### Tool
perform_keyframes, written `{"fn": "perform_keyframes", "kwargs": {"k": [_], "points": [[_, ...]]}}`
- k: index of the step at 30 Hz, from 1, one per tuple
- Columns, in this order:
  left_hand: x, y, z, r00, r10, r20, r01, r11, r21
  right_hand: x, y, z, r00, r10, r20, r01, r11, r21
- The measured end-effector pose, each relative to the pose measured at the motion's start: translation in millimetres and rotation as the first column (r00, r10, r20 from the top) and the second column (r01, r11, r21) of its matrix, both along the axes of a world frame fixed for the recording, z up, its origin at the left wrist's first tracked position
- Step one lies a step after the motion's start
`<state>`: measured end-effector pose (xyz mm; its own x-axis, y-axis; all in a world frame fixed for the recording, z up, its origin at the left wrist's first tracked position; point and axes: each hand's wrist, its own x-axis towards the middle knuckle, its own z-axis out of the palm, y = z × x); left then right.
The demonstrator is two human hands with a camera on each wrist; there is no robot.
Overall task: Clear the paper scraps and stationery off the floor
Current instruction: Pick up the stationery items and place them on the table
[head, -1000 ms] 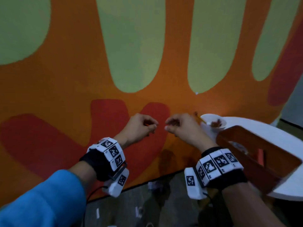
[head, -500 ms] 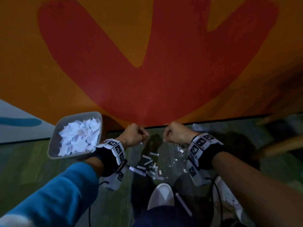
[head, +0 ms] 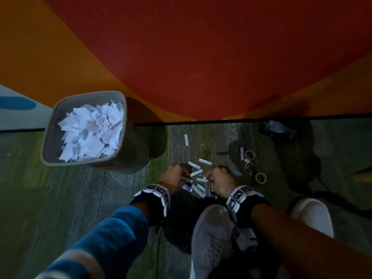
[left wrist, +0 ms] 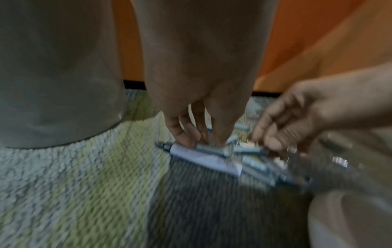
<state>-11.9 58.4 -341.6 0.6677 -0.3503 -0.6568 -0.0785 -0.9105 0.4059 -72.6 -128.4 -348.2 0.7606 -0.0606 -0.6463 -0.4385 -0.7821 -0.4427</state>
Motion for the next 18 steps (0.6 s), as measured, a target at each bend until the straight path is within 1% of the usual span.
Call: {"fn": "perform_keyframes", "kwargs": {"k": [2, 5, 10, 12, 14, 17, 18], "points": [[-5, 3, -15, 0.996, -0.052, 0.068, 0.052, 0.999, 0.000, 0, 6, -9, 0.998, 0.047, 0.028, -0.046, 0.998, -0.050], [-10, 5, -23, 0.980, -0.068, 0.190, 0.076, 0.996, -0.039, 0, 15, -14, 0.987, 0.118, 0.107, -0.101, 0.983, -0.151], [-11, 8, -35, 0.966, -0.117, 0.229, 0.098, 0.991, 0.089, -3, 23, -20, 0.981, 0.155, 0.119, -0.130, 0.973, -0.193], [-10, 6, -35, 0.960, -0.125, 0.250, 0.099, 0.989, 0.112, -2, 19, -15, 0.990, 0.100, 0.101, -0.082, 0.983, -0.163], [-8, 2, -24, 0.958, -0.121, 0.261, 0.096, 0.990, 0.106, 0, 10, -4, 0.996, 0.008, 0.092, 0.003, 0.993, -0.114], [-3, -2, 0, 0.964, -0.048, 0.260, 0.041, 0.999, 0.033, 4, -12, 18, 0.982, -0.145, 0.120, 0.146, 0.989, 0.006], [-2, -3, 11, 0.968, -0.013, 0.249, 0.015, 1.000, -0.004, 5, -20, 29, 0.977, -0.159, 0.139, 0.154, 0.987, 0.047]]}}
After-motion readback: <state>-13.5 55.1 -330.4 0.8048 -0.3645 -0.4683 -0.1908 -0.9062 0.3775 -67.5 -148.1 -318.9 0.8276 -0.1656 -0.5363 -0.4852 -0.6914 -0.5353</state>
